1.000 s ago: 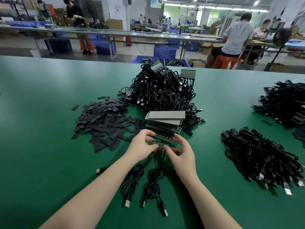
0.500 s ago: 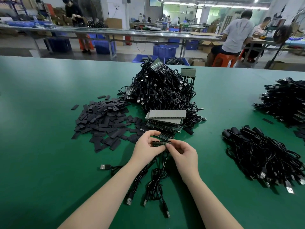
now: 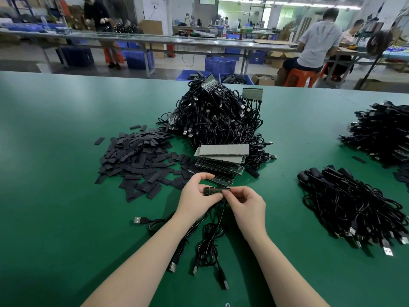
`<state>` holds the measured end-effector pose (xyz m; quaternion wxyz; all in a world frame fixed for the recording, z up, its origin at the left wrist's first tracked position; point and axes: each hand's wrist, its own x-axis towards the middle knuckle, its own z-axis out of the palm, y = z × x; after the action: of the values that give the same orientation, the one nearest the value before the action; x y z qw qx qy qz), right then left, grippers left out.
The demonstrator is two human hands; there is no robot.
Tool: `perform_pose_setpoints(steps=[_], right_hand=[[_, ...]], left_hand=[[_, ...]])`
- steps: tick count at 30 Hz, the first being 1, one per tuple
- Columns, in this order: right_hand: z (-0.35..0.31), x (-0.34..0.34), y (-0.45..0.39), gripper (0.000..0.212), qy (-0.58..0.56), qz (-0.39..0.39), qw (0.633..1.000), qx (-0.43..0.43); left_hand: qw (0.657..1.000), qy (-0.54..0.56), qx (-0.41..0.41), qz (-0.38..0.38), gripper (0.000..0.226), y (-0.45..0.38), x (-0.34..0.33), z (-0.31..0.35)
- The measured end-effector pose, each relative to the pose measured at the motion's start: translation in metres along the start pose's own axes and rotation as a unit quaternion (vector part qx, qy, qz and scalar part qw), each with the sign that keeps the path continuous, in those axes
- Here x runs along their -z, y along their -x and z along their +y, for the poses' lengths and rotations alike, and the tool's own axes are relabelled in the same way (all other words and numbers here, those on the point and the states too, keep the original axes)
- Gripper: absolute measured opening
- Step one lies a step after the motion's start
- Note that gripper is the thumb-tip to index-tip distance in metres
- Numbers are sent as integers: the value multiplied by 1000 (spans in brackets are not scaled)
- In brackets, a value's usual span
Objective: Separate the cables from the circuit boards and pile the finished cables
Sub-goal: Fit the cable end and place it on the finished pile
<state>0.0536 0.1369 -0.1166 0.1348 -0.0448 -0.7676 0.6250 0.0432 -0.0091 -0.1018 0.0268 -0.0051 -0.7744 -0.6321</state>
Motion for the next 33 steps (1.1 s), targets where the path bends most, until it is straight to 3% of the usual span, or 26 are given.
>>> perform_pose_setpoints(steps=[12,17,22,30,33], right_hand=[[-1,-3,4,22,54,16,998,18],[-5,1,8,15,6,65,998,12],[-20,15,16,11,-70,116,991,0],[-111,15,29,20,-137,9,976,172],[-138,12,36,20,-156,18,962,223]], left_hand=[[997,-77,2,28,41,0,-6,-3],[992,-124,-2,24,40,0,-7,0],[971,-240,-15,8,61,-1,-8,3],[952,-296,-81,-19,37,-1,9,-4],[946,-302,-118,-27,29,1,10,-6]])
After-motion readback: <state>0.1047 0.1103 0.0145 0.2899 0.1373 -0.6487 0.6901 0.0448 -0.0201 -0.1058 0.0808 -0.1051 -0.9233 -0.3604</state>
